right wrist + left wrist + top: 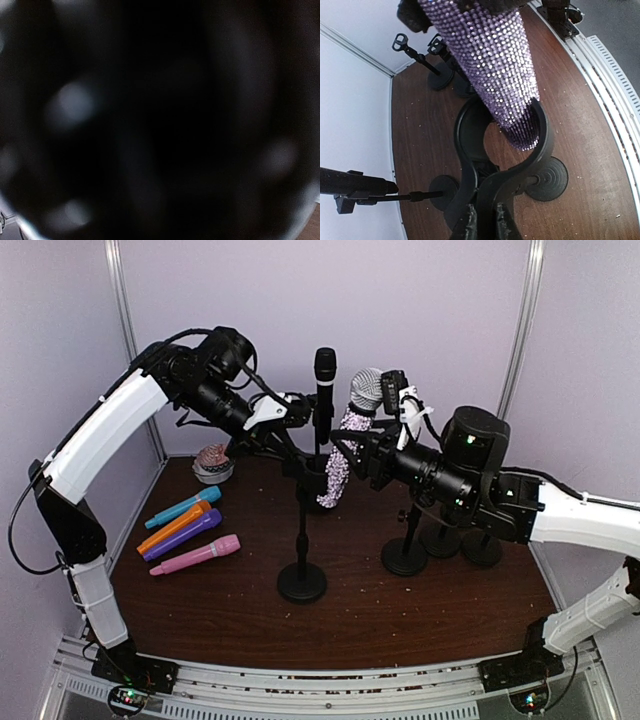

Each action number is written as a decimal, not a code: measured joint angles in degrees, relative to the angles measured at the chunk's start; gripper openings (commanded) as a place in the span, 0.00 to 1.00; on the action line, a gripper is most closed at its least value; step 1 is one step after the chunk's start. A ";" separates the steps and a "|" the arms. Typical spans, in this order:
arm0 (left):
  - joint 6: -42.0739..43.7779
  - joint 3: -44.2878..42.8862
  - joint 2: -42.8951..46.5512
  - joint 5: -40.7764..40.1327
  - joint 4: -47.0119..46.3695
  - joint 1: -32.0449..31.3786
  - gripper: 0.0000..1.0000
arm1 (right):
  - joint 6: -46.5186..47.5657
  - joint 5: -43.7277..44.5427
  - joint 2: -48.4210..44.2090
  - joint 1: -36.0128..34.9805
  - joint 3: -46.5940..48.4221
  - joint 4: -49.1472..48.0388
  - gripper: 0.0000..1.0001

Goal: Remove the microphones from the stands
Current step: Open the clamp for the microphone stand.

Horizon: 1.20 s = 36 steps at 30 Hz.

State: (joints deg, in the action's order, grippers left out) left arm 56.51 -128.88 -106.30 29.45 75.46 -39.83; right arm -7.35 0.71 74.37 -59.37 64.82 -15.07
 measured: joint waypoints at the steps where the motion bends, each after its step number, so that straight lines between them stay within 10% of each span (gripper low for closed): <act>1: -0.07 0.00 0.00 0.02 -0.15 -0.07 0.20 | 0.07 0.17 -0.15 -0.02 -0.24 -0.02 0.23; 5: -0.61 0.00 -0.07 -0.76 -0.44 -0.17 0.90 | 0.07 0.59 -1.33 -0.02 -1.51 -0.09 0.24; 7: -1.01 0.11 -0.09 -1.33 -0.46 0.46 0.98 | 0.11 0.39 -2.82 -0.07 -2.91 0.15 0.24; 18: -0.90 4.76 0.74 2.95 -2.60 1.11 0.95 | 0.96 -2.45 -4.11 -0.15 -4.17 0.31 0.24; 36: 3.17 3.08 -3.23 11.78 3.80 1.11 0.38 | 1.46 -4.94 -2.29 -0.15 -2.47 0.33 0.23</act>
State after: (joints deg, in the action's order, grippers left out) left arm 59.68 -125.80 -109.54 41.23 79.26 -38.72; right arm -5.89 -4.23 72.07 -59.53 62.35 -14.74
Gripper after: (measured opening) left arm 0.491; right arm 0.422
